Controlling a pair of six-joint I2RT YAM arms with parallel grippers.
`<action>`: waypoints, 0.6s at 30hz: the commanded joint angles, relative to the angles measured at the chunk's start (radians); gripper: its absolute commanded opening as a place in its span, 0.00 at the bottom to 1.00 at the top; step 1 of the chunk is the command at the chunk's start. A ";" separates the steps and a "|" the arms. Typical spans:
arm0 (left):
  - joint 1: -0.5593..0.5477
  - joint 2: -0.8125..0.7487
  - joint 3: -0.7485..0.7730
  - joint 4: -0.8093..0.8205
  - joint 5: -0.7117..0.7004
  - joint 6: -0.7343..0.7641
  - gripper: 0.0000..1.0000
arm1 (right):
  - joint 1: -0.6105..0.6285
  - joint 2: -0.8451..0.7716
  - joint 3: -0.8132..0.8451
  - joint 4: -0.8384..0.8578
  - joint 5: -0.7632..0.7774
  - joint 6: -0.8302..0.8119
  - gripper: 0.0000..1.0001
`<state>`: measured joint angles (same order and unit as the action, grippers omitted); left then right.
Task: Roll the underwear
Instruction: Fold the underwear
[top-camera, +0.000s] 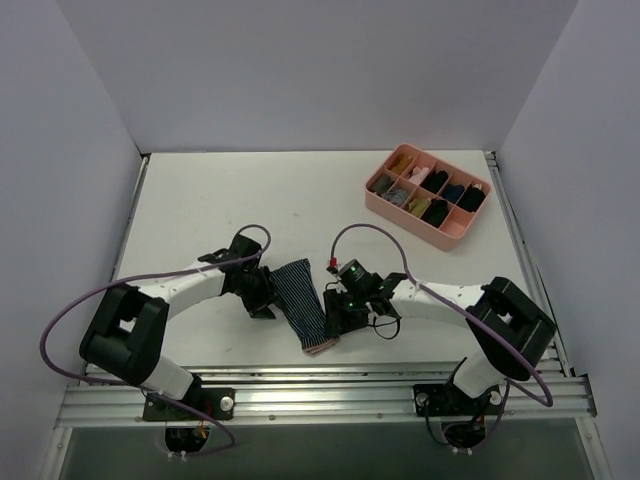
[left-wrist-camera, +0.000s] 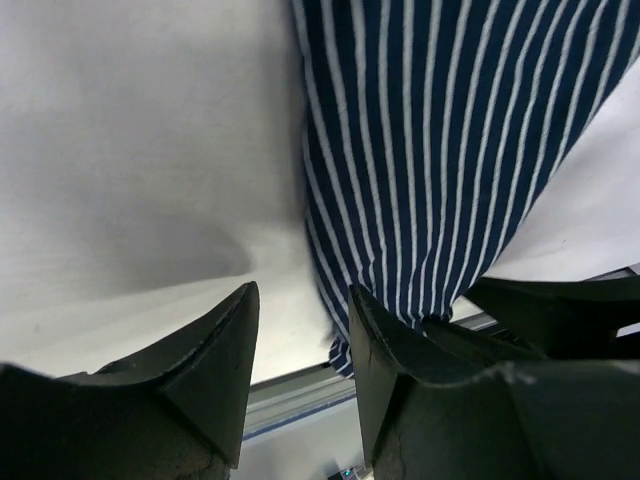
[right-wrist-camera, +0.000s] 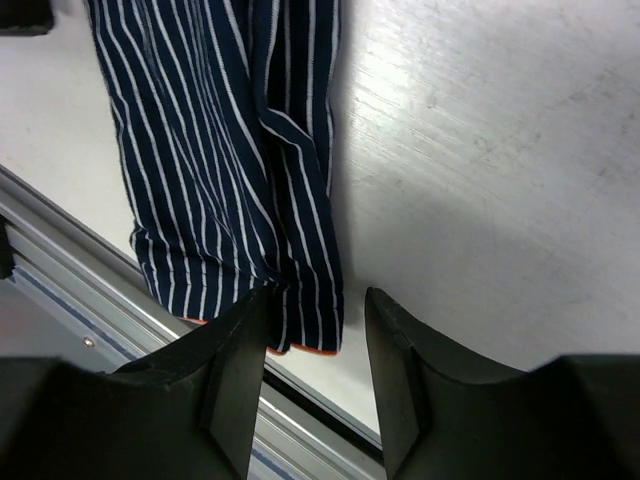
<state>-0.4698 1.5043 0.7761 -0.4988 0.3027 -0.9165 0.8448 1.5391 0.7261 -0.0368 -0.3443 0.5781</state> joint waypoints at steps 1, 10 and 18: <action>0.002 0.055 0.023 0.132 0.026 -0.018 0.49 | 0.000 -0.014 -0.036 0.028 -0.045 0.011 0.38; 0.040 0.322 0.181 0.172 0.039 0.079 0.49 | 0.008 0.000 -0.126 0.221 -0.079 0.152 0.33; 0.137 0.473 0.460 -0.013 0.053 0.229 0.49 | 0.010 0.048 -0.087 0.275 -0.027 0.223 0.28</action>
<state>-0.3706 1.9190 1.1599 -0.4034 0.4557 -0.8043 0.8459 1.5490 0.6159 0.2356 -0.4240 0.7689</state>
